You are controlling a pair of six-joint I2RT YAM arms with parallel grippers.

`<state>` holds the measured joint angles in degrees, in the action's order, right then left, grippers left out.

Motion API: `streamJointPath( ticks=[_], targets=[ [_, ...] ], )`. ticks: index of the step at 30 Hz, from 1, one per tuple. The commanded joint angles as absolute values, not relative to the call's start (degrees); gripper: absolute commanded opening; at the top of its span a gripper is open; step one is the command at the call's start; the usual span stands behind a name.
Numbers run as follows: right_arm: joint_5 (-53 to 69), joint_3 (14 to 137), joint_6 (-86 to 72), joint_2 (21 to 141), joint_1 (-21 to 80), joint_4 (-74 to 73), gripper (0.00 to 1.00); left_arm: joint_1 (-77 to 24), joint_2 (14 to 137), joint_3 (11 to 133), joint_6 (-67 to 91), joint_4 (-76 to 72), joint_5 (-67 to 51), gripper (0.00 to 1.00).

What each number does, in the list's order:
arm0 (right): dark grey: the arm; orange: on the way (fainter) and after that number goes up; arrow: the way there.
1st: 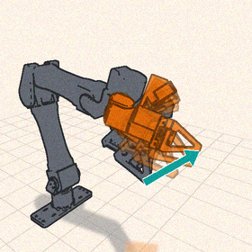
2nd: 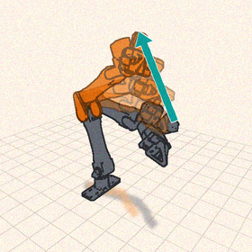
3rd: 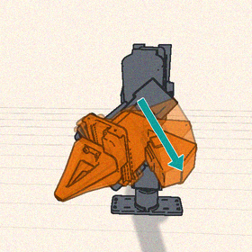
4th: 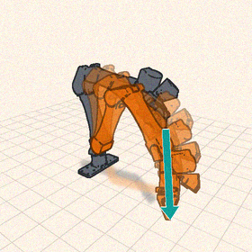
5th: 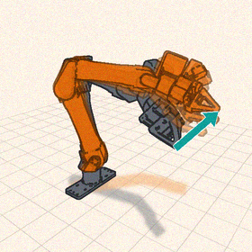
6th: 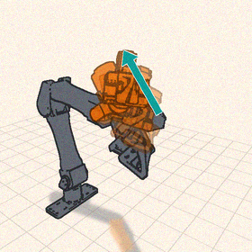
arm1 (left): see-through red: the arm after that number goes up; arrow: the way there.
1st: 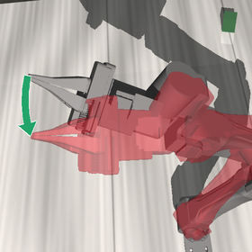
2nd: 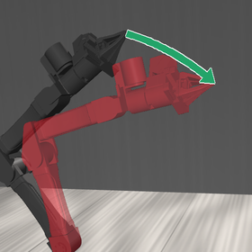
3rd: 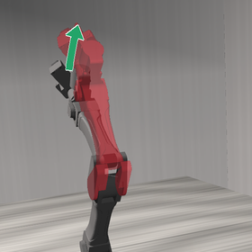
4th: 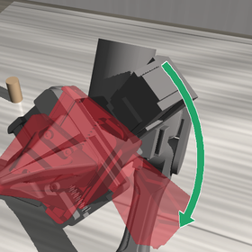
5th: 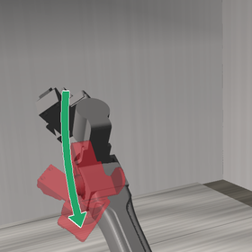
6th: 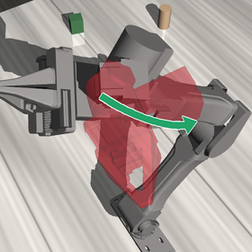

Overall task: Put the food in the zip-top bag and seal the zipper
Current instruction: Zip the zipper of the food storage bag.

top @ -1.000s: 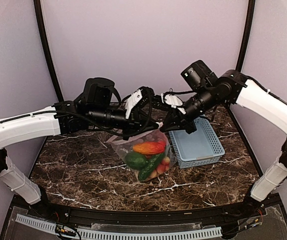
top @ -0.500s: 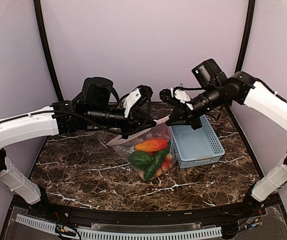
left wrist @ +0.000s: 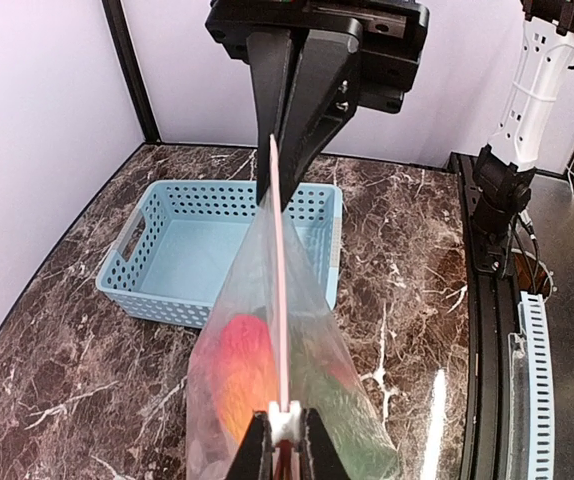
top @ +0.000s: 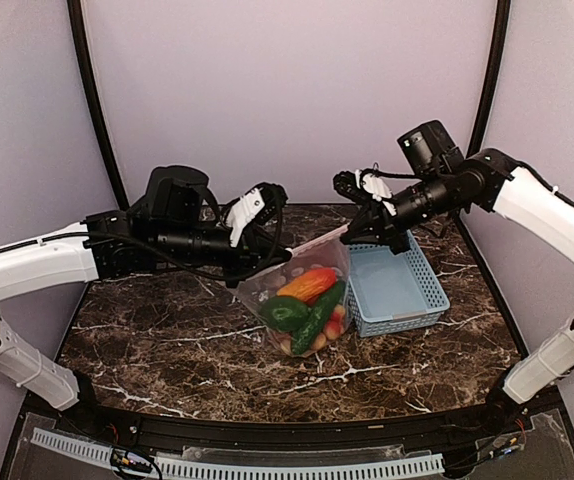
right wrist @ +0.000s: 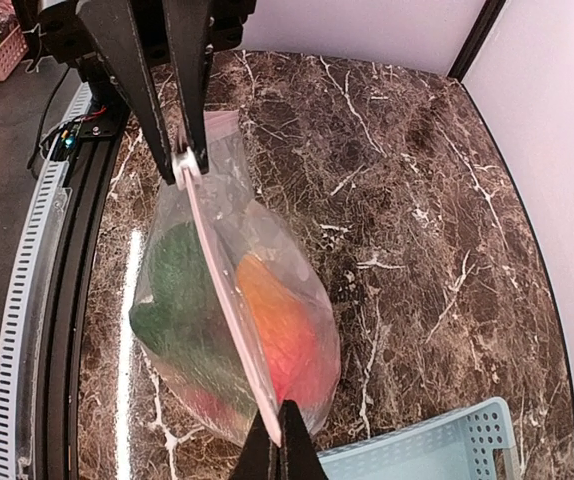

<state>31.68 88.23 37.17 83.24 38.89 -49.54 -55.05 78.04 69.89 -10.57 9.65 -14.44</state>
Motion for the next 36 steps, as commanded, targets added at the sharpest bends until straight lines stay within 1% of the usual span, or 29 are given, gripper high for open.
streamJointPath(
  ticks=[1, 15, 36],
  targets=[
    [28.74, 86.85, 36.74, 80.90, 35.48, -48.86, 0.00, -54.85, 73.34, 66.58, -10.42, 15.08, -12.39, 0.01],
    [29.55, 84.16, 36.13, 81.10, 31.55, -46.74, 0.00, -54.89, 66.04, 58.38, -8.76, 18.25, -7.07, 0.01],
    [30.23, 83.68, 35.95, 83.41, 29.36, -45.66, 0.00, -54.91, 56.64, 48.87, -5.28, 20.97, -1.20, 0.01]
  ],
)
